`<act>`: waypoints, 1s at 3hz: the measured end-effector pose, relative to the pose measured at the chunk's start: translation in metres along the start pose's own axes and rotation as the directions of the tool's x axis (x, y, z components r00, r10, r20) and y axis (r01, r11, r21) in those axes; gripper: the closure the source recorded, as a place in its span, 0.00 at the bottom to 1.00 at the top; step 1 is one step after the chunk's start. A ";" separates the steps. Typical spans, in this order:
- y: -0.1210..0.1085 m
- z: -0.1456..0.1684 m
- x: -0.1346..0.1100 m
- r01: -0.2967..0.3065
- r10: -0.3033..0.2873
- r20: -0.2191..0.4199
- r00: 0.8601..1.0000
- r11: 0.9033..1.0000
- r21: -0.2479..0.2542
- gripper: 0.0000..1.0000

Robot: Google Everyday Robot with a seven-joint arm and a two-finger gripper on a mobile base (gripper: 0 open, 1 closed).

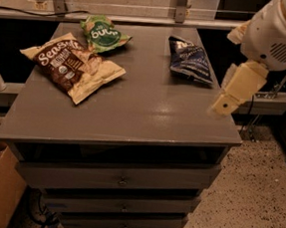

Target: Pick brown chip bag

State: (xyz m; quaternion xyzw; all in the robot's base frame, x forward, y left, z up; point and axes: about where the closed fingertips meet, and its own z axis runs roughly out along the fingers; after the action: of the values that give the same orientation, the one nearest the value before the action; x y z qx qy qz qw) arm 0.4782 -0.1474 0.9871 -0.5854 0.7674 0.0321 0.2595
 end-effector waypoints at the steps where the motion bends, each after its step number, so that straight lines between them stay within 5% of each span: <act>1: -0.002 0.016 -0.054 -0.026 0.025 0.118 0.993 1.000 0.007 0.00; 2: -0.002 0.018 -0.057 -0.018 0.016 0.128 0.992 1.000 0.015 0.00; 3: -0.002 0.056 -0.075 0.002 -0.001 0.182 0.983 1.000 -0.006 0.00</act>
Offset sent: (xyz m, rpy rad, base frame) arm 0.0132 0.0405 0.0056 0.0862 -0.0218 0.0099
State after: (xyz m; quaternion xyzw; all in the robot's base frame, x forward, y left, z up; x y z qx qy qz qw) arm 0.5136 -0.0618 0.9720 -0.5815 0.7400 0.0877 0.3265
